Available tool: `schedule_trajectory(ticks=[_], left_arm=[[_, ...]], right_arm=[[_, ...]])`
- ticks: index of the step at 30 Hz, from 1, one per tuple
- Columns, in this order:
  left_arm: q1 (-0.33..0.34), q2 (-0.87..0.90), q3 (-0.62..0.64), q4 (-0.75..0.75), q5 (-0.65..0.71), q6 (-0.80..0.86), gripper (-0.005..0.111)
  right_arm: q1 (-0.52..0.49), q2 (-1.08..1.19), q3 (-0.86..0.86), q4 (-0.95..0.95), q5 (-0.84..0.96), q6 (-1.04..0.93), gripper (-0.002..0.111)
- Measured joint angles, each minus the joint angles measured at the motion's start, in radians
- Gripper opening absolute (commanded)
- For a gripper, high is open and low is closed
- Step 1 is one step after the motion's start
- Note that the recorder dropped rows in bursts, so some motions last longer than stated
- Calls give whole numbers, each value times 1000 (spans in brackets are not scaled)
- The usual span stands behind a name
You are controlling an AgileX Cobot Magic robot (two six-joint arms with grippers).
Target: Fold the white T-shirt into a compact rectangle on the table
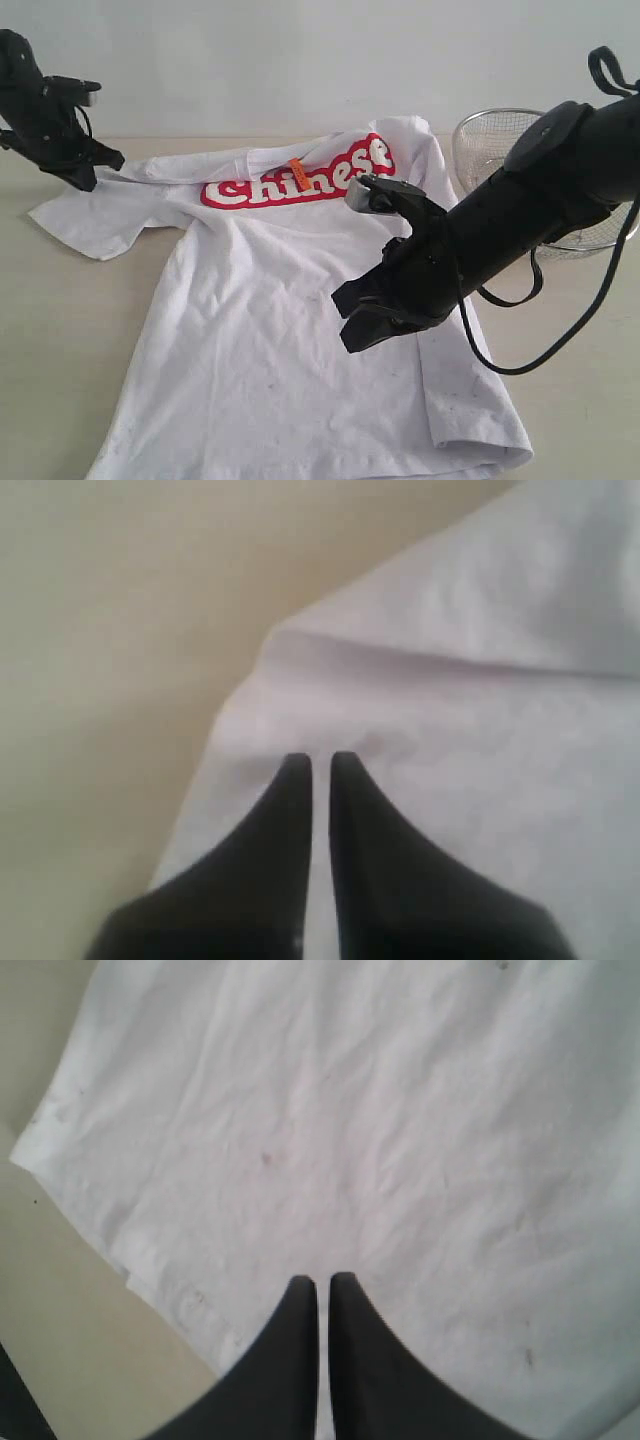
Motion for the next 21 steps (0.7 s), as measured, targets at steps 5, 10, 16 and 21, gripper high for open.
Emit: schedule_trajectory(ticks=[5,10,16,21], left_arm=[[-2,0,-48,-243,156,85,5],[-66,-10,-48,-224,221,77,5],[-119,-10,-48,-180,228,58,5],[-128,-10,-48,-120,229,31,5]], right_arm=[[0,0,0,2,3,0,0],[0,0,0,2,3,-6,0],[0,0,0,2,-1,-6,0],[0,0,0,2,-1,-6,0]])
